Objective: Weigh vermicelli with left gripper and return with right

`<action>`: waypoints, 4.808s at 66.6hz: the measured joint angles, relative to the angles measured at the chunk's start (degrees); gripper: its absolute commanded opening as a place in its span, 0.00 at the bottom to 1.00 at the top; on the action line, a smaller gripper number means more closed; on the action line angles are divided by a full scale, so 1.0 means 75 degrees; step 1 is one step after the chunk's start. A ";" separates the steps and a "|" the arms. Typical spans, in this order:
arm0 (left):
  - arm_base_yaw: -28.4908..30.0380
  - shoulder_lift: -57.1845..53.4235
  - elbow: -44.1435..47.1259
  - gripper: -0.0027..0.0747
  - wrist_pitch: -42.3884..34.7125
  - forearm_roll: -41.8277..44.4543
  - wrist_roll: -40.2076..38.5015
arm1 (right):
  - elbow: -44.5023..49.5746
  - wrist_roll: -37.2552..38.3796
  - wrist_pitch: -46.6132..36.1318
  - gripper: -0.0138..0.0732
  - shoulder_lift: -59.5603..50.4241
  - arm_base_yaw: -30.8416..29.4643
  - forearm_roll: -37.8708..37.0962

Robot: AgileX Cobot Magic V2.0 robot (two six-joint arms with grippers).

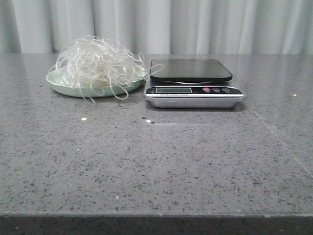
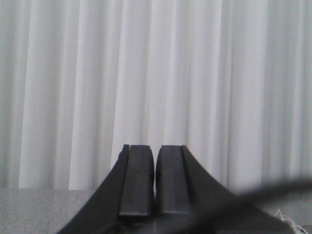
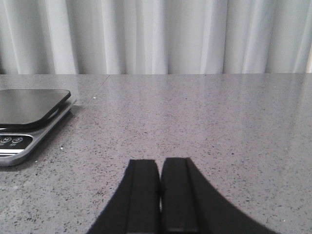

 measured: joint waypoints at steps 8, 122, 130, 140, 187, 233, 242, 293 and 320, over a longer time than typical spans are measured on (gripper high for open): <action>0.0000 0.1037 -0.1173 0.20 0.1103 -0.0103 0.0000 | 0.0000 0.0000 0.0000 0.35 0.0000 0.0000 0.0000; -0.2618 1.3167 -0.8878 0.63 0.6055 -0.0551 0.0406 | 0.0000 0.0014 0.0000 0.35 0.0000 0.0000 0.0000; -0.2618 1.3323 -0.9167 0.21 0.6342 -0.0579 0.0406 | 0.0000 0.0014 0.0000 0.35 0.0000 0.0000 0.0000; -0.2618 1.3441 -0.9741 0.23 0.6750 -0.0579 0.0406 | 0.0000 0.0014 0.0000 0.35 0.0000 0.0000 0.0000; -0.4235 1.4519 -1.1620 0.48 0.6146 -0.1153 0.0406 | 0.0000 0.0014 0.0000 0.35 0.0000 0.0000 0.0000; -0.4135 1.2320 -1.0841 0.90 0.6196 -0.0353 0.0406 | 0.0000 0.0014 0.0000 0.35 0.0000 0.0000 0.0000; -0.4089 1.1057 -0.9421 0.90 0.5541 -0.0291 0.0406 | 0.0000 0.0014 0.0000 0.35 0.0000 0.0000 0.0000; -0.4075 0.2683 -0.1803 0.52 0.3406 -0.0095 0.0457 | 0.0000 0.0014 0.0000 0.35 0.0000 0.0000 0.0000; -0.4075 0.1305 -0.0704 0.22 0.3355 -0.0095 0.0457 | 0.0000 0.0014 0.0000 0.35 0.0000 0.0000 0.0000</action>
